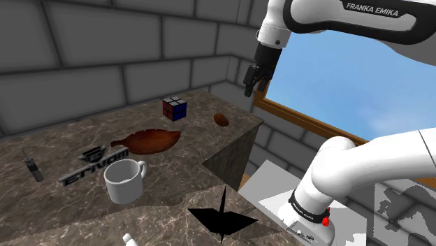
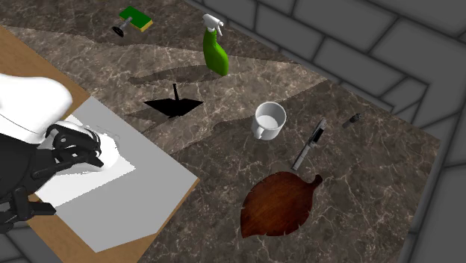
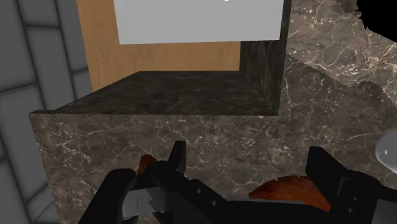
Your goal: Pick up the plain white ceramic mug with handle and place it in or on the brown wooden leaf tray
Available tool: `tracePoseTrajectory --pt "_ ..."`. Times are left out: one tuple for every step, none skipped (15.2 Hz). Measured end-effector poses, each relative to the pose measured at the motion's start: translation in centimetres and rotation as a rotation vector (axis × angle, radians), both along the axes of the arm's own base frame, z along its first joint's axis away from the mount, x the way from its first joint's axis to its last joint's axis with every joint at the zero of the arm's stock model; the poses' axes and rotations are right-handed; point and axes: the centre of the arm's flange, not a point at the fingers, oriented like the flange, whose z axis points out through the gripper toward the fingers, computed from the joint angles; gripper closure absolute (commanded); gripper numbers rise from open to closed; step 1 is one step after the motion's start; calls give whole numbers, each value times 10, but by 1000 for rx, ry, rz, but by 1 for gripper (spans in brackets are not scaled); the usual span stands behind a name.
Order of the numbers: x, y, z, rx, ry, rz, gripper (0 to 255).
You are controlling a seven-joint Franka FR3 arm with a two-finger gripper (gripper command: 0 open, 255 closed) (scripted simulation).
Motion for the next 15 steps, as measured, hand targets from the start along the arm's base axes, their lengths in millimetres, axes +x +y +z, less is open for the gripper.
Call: tracePoseTrajectory --pt "0 0 0 0 0 0 0" --pt "1 6 -3 0 0 0 0" --pt "5 14 -5 0 1 -1 0" --pt "9 23 -11 0 1 -1 0" --pt "14 32 -15 -1 2 -2 0" --pt "17 45 -17 0 3 -2 0" --pt "21 55 -24 0 4 -3 0" --pt "28 66 -29 -1 4 -4 0" --pt "31 79 -35 -1 5 -4 0" --pt "34 90 -43 0 6 -6 0" --pt "37 102 -48 -1 6 -7 0" --pt "45 111 -54 -1 6 -7 0" --pt "50 124 -54 0 7 -8 0" --pt "51 134 -60 -1 8 -9 0" --pt "54 147 -67 -1 8 -9 0"
